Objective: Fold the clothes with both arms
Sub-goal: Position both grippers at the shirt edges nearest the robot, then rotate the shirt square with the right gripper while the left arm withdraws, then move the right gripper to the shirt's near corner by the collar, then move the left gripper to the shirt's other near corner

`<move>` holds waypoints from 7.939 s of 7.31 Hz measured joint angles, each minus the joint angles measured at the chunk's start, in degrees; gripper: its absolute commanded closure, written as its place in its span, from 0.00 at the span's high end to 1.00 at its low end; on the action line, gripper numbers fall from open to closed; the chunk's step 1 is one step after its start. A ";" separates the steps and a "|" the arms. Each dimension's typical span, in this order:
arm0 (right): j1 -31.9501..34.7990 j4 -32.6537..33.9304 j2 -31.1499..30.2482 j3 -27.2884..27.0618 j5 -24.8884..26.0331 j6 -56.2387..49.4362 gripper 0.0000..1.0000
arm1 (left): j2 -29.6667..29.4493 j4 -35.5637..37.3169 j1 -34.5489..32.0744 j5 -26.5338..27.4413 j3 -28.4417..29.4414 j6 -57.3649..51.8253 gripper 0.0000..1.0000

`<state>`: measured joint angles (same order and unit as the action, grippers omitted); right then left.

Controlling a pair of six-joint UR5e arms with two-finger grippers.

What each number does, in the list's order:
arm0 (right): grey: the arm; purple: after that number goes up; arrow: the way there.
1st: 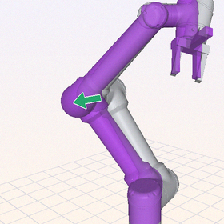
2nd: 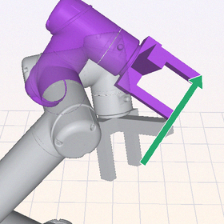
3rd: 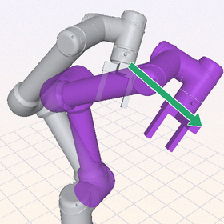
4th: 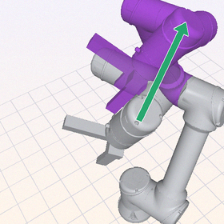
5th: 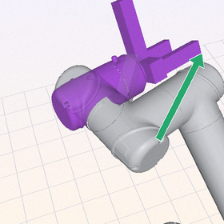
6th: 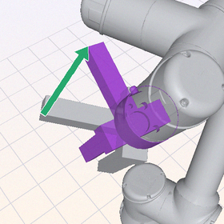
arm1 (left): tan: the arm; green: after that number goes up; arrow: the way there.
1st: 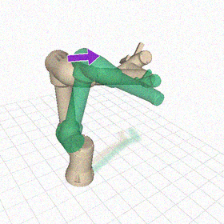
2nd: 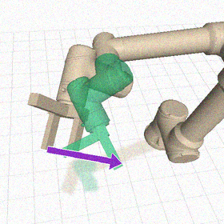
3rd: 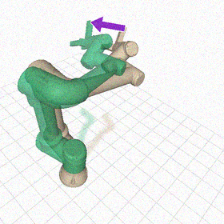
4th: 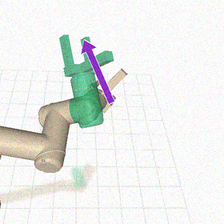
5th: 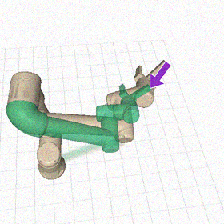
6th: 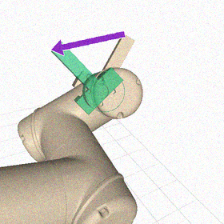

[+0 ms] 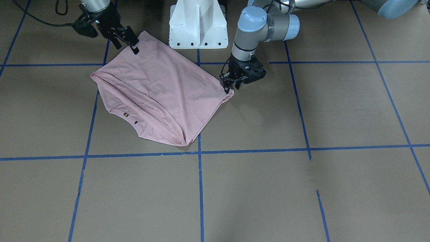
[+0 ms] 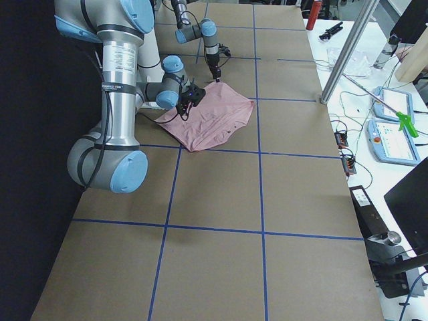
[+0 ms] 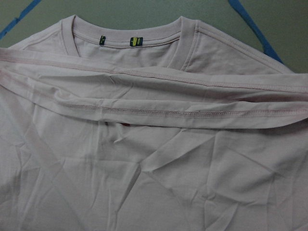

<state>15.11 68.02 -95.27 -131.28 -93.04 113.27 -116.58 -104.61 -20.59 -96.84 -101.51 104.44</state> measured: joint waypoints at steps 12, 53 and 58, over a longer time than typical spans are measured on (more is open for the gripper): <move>1.13 0.00 0.49 -0.11 0.49 -0.07 1.00 | -0.77 6.80 -11.37 -0.16 -0.60 -14.86 0.00; -3.90 11.08 26.44 17.55 4.27 3.52 0.00 | 13.31 -5.27 3.91 4.11 -15.08 15.80 0.70; -3.95 11.08 26.07 17.11 4.27 3.54 0.00 | 15.41 -1.76 12.63 6.21 -14.70 21.42 0.63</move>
<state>11.16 79.10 -69.20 -114.17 -88.77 116.81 -101.17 -106.37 -7.96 -90.63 -116.20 125.86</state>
